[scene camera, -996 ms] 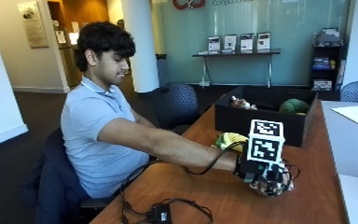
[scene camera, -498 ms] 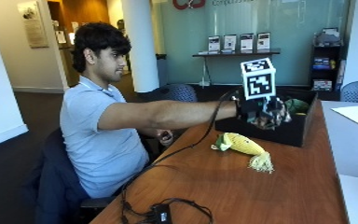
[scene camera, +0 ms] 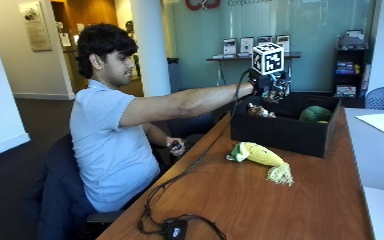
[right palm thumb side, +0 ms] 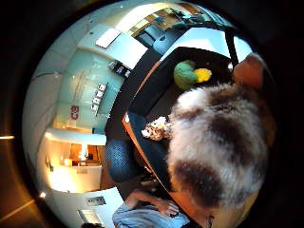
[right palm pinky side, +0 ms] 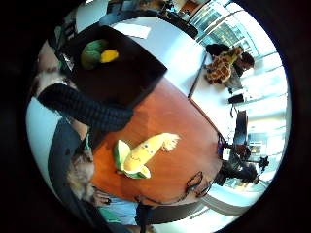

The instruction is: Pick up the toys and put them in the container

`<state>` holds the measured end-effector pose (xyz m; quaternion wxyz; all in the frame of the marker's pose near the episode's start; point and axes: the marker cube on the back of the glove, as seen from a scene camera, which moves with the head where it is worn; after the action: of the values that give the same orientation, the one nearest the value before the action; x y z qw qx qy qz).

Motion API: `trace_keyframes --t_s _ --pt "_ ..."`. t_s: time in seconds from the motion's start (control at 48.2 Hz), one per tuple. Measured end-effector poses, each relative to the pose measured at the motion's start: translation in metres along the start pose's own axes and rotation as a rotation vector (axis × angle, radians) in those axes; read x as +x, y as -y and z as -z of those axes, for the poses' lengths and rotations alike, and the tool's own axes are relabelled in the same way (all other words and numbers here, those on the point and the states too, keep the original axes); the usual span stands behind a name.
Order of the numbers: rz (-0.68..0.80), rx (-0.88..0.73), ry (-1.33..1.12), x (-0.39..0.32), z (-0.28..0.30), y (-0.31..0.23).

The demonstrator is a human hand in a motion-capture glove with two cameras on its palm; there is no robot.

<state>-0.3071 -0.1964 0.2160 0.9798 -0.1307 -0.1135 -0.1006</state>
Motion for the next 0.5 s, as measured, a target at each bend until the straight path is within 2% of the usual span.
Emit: trace_keyframes --t_s 0.124,0.187,0.29,0.498 --pt "0.026 -0.04 -0.015 -0.022 -0.02 0.009" --pt "0.014 -0.114 -0.03 -0.022 -0.028 0.008" --pt "-0.003 -0.27 -0.053 -0.005 -0.034 -0.002" --pt "-0.021 -0.356 -0.077 0.048 -0.025 -0.038"
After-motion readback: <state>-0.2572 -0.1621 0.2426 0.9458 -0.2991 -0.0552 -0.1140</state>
